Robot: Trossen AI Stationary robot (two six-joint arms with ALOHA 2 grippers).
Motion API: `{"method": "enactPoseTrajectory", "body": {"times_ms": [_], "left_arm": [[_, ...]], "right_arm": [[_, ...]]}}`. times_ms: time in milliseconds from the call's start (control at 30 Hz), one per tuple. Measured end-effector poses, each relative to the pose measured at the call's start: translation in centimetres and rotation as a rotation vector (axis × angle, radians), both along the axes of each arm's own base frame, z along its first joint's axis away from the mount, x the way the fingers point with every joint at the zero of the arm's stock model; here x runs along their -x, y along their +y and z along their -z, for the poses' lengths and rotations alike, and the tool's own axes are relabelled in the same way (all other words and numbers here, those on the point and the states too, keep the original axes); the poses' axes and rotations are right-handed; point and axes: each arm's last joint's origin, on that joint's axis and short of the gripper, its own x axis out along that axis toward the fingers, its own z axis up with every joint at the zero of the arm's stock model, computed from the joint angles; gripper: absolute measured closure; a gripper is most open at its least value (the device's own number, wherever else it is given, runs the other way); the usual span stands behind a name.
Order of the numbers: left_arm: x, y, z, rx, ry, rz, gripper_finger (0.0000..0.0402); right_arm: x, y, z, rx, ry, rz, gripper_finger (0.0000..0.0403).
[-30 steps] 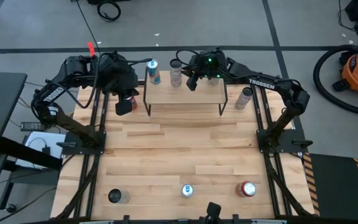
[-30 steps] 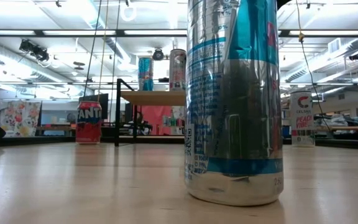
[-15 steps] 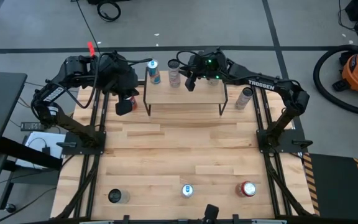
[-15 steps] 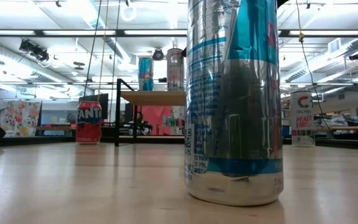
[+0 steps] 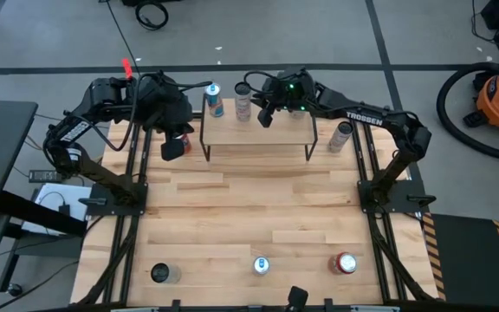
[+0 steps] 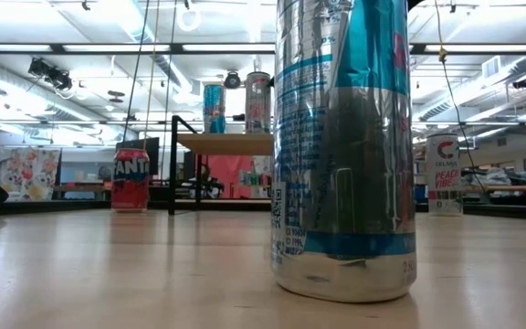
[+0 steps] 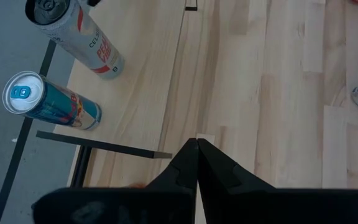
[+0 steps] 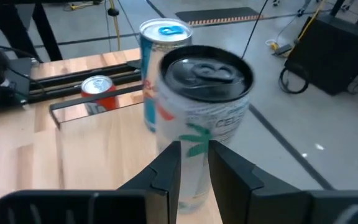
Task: Place canned beverage on shelf
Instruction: Put the bottom white pink soda can on the shelf, then put the blue soda can on the shelf aligned with the other blue soda can
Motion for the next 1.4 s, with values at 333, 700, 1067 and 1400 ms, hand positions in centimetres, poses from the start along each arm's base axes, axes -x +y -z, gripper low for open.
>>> {"method": "enactPoseTrajectory", "body": {"times_ms": [333, 700, 1067, 1400], "left_arm": [[0.0, 0.0, 0.0, 0.0, 0.001, 0.0, 0.0393], [0.0, 0.0, 0.0, 0.013, -0.004, -0.018, 0.0393], [0.0, 0.0, 0.0, 0.016, -0.005, -0.021, 0.0393], [0.0, 0.0, 0.0, 0.017, -0.005, -0.022, 0.0393]], "right_arm": [[2.2, 3.4, -3.1, -0.094, -0.043, -0.11, 0.0313], [4.8, 6.6, -6.0, -0.028, -0.047, -0.139, 0.0307], [5.5, 10.7, -7.1, 0.063, -0.013, -0.176, 0.024], [5.6, 14.6, -6.3, 0.101, 0.12, -0.189, 0.017]]}}
